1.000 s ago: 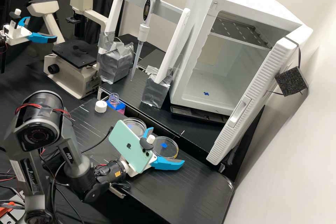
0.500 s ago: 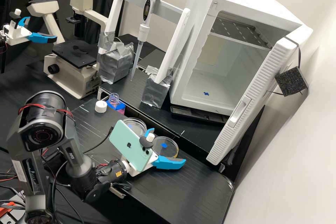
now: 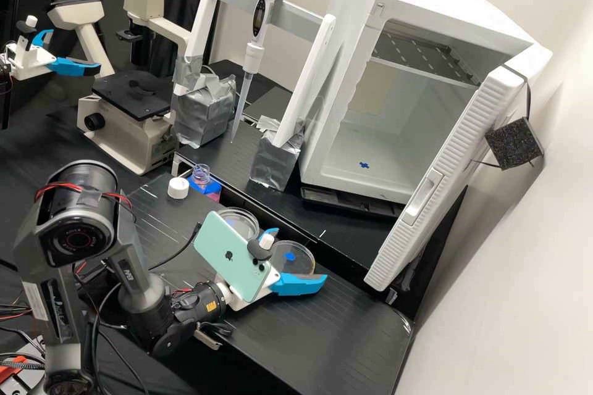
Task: Close the lid
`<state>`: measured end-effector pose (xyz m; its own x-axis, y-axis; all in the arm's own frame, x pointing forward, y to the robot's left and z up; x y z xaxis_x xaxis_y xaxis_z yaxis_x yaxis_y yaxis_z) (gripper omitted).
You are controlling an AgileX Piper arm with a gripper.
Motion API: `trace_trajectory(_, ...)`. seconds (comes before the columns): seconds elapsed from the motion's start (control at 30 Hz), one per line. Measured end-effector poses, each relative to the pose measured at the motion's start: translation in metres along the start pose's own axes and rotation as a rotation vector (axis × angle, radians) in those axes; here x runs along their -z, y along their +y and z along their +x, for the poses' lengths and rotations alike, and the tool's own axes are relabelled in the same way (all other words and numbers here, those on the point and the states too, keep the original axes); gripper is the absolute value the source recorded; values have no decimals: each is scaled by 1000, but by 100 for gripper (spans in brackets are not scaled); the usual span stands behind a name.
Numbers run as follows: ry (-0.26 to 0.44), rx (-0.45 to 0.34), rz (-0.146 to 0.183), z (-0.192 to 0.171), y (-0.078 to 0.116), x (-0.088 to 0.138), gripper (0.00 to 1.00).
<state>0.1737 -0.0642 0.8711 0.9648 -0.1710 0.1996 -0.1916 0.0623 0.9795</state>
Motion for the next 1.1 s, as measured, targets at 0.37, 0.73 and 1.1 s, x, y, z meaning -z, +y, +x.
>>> trace_trajectory(0.37, 1, 2, 0, 1, 0, 0, 0)
trace_trajectory(0.73, 3, 11, 0, 0, 0, -1, 0)
trace_trajectory(1.1, -10, 4, 96, -21, 13, 2, 0)
